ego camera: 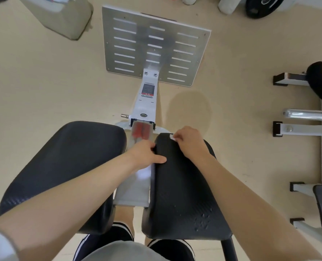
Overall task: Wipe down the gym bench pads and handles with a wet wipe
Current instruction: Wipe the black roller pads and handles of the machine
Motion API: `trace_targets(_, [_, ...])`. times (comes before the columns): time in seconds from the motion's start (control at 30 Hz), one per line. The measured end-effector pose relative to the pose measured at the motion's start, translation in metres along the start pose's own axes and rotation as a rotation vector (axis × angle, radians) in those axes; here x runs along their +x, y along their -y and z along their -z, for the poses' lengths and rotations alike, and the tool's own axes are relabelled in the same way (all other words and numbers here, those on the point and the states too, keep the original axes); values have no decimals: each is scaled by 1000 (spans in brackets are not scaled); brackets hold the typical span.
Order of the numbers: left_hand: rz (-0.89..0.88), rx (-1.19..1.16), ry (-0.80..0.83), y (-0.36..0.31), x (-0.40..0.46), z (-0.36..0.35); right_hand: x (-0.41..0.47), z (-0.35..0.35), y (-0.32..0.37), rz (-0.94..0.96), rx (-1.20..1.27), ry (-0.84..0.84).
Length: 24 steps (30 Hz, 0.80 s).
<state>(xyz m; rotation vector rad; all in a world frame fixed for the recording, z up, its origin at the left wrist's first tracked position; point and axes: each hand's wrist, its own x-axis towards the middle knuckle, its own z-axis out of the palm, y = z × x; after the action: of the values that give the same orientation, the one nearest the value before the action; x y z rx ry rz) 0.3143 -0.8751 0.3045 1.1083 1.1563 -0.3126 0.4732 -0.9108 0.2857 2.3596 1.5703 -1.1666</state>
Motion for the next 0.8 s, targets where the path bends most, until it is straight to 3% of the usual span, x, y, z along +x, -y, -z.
trace_targets(0.17, [26, -130, -11, -1, -3, -4, -23, 14, -51, -315, 168, -148])
trace_targets(0.3, [37, -215, -50, 4, -6, -7, -24, 17, -55, -473, 269, -185])
trace_targets(0.37, [51, -233, -66, 6, -5, -9, -18, 9, -34, -412, 254, -181])
trace_targets(0.53, [31, -211, -131, 9, -10, -16, -12, -19, 48, -29, 177, -28])
trace_targets(0.63, [31, -176, -119, 10, -22, -13, -15, -22, 57, 121, 139, 9])
trace_targets(0.8, [35, -232, 15, 19, -43, -16, -14, 5, -6, -93, 129, -21])
